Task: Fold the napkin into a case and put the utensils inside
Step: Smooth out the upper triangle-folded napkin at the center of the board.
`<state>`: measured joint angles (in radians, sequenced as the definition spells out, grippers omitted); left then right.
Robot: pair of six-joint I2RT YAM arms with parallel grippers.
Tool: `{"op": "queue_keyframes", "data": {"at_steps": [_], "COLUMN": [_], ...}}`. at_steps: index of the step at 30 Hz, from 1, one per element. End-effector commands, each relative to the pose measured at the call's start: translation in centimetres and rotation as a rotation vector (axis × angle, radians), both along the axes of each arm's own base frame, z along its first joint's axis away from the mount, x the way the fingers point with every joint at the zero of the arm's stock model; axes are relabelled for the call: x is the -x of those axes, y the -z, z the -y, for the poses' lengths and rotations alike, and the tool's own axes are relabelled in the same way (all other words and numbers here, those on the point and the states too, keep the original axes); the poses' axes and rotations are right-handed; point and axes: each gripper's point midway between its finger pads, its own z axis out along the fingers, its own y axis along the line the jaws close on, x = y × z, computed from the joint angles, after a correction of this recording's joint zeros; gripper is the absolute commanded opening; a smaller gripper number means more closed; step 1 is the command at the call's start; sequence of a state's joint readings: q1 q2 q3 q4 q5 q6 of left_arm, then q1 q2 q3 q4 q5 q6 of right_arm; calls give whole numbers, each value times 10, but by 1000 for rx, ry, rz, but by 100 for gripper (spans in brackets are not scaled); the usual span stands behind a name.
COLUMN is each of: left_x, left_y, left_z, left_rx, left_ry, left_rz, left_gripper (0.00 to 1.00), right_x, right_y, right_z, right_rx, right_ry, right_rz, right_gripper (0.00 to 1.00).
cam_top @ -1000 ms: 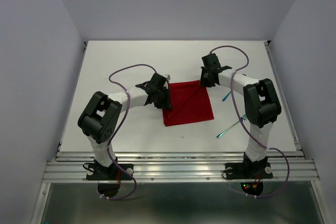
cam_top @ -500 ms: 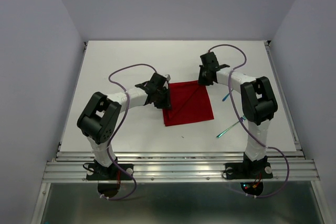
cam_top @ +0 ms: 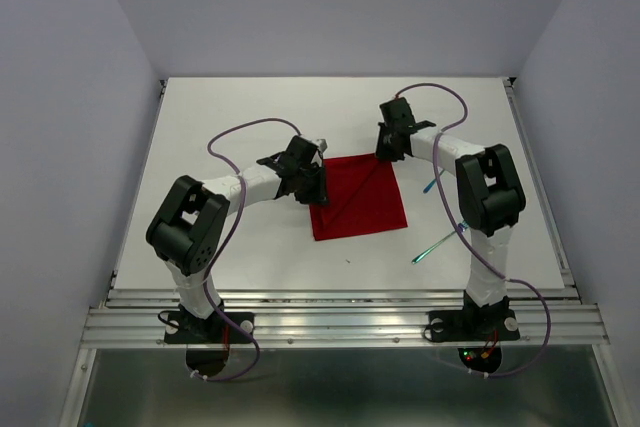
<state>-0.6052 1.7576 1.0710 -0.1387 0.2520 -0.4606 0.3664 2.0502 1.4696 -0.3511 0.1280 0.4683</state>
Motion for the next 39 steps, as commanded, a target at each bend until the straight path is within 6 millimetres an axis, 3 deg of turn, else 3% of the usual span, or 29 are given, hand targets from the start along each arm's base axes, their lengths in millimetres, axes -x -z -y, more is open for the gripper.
{"op": "queue_keyframes", "data": {"at_steps": [1,4,9,16,24,29,36,39], "left_x": [-10,-13,-21,-32,-47,-46,-24,-10], "left_y": [-6,-4,-8,-7,-9,-20,-41,-41], "left_z": [4,3,3,5,3,5,8,7], "left_rx": [-5,-16,-32,-55,-75,-57,18,28], "left_ry": [22,18,9,3,-14,-8,13,29], "left_rz": [45,52,72,84,100,108,92,79], "left_gripper": [28,28,28,28,28,28,28,28], "right_x": [-14,-11,-7,2,-2,-14,-22,-20], "right_y": [-11,-16,-41,-51,-46,-43,-21,-15], "right_z": [0,1,-4,-5,-7,-7,0,6], "right_rx": [-6,-11,-52,-78,-77,-57,0,24], "right_ry": [28,35,3,-9,-15,1,26,46], "right_rz": [40,44,90,106,96,106,78,71], "right_gripper": [6,6,7,9,10,10,10,9]}}
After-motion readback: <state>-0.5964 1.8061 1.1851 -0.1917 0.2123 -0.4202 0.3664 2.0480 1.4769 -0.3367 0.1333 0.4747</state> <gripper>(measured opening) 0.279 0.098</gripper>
